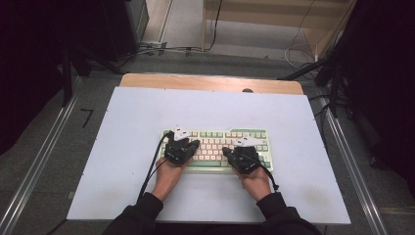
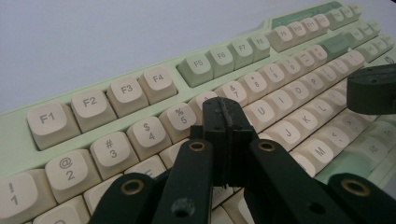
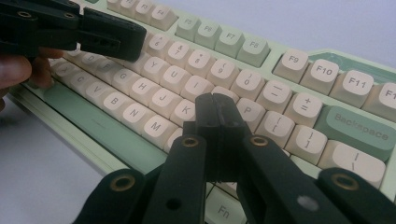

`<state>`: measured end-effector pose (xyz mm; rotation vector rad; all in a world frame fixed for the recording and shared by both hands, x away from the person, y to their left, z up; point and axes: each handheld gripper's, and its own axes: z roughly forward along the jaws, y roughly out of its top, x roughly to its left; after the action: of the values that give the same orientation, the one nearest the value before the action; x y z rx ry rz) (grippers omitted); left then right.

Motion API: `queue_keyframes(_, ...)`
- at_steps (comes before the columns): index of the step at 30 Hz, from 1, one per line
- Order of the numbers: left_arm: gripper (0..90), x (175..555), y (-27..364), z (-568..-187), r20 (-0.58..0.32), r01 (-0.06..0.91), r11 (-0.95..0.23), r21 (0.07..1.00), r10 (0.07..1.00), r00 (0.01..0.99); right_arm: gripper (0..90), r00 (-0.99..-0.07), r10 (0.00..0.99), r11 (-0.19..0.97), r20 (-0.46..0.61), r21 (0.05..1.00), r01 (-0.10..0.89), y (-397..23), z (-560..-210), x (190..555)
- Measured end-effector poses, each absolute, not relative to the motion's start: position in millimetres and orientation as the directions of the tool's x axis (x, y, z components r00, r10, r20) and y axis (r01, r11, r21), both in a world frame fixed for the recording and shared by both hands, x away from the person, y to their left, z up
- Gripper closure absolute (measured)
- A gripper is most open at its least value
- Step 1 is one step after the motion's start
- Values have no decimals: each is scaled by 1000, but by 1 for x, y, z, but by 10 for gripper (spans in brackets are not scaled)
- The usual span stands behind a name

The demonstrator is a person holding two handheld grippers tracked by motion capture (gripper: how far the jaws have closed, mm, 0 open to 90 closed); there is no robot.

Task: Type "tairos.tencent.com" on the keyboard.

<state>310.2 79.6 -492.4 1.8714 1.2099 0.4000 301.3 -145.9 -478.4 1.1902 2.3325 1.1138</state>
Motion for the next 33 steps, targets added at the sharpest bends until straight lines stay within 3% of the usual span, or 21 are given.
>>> queue_keyframes(33, 900, 303, 113, -485, -175, 579, -124, 805, 884, 433, 875, -615, 784, 355, 79, 756, 550, -147, -476, 301)
